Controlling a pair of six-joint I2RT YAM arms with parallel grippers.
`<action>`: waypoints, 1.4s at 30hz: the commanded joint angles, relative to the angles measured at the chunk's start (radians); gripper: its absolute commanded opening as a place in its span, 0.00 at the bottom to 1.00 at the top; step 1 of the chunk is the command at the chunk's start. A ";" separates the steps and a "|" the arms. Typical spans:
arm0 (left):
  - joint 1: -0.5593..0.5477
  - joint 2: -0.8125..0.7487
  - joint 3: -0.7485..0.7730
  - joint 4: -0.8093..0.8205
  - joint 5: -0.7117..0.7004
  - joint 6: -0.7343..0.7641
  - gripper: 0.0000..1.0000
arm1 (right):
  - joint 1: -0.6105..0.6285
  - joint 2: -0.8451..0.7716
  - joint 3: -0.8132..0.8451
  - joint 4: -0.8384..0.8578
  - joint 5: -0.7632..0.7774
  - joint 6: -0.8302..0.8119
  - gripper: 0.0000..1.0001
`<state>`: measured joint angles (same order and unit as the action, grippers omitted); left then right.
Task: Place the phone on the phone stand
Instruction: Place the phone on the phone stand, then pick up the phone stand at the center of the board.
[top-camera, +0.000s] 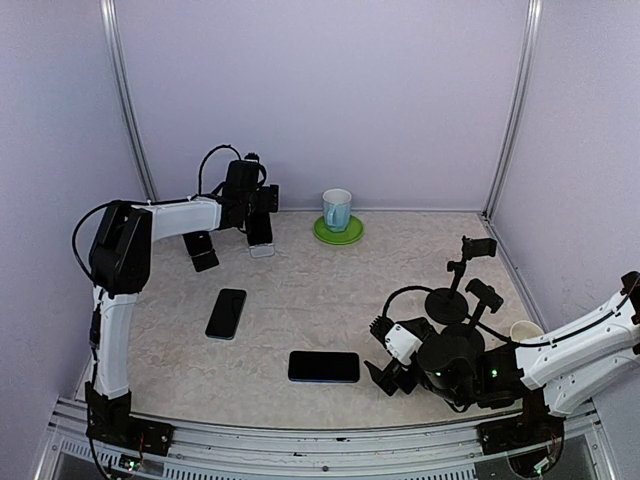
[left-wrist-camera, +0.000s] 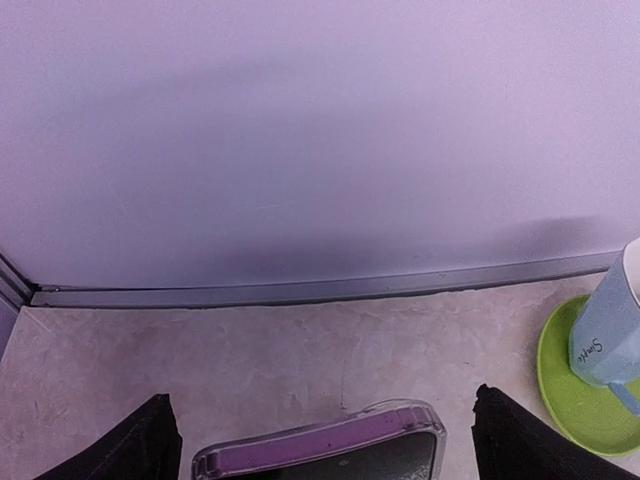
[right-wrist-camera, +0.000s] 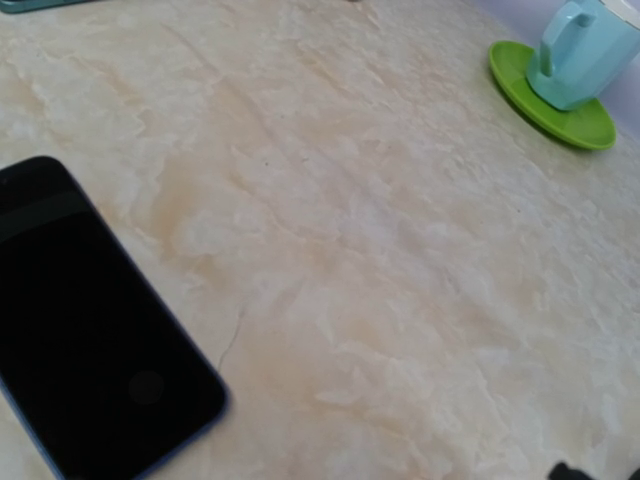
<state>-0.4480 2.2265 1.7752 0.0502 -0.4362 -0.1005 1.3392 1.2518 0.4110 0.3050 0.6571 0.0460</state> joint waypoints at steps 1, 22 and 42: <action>0.005 -0.034 0.013 0.039 0.034 -0.019 0.99 | -0.011 -0.003 -0.010 0.017 0.005 0.002 1.00; -0.069 -0.330 -0.147 0.002 0.025 -0.072 0.99 | -0.012 -0.100 0.028 -0.097 -0.010 0.066 1.00; -0.350 -0.643 -0.655 0.032 -0.028 -0.210 0.99 | -0.012 -0.295 0.193 -0.297 -0.078 0.160 0.98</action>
<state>-0.7502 1.6276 1.1759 0.0731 -0.4347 -0.2668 1.3361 0.9886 0.5453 0.0669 0.5835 0.1761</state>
